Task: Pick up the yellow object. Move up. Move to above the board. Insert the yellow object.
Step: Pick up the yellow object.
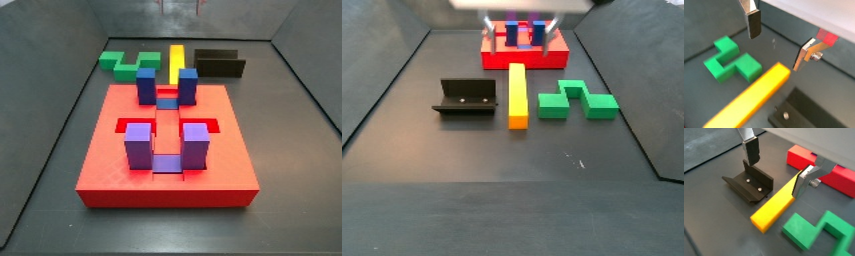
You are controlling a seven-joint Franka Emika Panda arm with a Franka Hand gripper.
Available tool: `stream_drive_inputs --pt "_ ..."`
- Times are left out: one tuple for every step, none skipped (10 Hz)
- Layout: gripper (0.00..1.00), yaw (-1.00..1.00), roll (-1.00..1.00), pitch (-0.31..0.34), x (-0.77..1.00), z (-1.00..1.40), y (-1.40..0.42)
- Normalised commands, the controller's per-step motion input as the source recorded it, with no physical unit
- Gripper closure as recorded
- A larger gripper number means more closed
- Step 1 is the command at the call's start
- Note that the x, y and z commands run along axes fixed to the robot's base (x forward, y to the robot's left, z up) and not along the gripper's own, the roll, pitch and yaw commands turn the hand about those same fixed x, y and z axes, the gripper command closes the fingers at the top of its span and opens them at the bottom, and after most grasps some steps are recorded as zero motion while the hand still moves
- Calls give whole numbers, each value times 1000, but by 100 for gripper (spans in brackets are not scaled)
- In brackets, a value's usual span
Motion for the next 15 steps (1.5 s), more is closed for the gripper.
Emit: stream_drive_inputs --pt "0 3 13 -157 563 -929 -191" --pt "0 194 51 -70 343 -751 -277" --pt "0 246 34 -96 140 -737 -280" --pt "0 129 14 -121 0 -683 -286" --pt "0 49 13 -84 -294 -457 -231" --pt "0 0 0 -67 -509 -277 0" --pt "0 0 0 -99 -537 -303 -3" --pt "0 0 0 -111 -420 -277 0" --pt "0 0 0 -120 -374 -271 0" --pt "0 0 0 -139 -206 -243 -9" --pt "0 49 0 -114 -37 -194 -37" --pt "0 126 0 -76 57 -74 -66" --pt "0 57 0 -16 200 -37 -100" --pt "0 0 1 -3 117 -109 -91" --pt "0 0 41 -1 0 -151 -123"
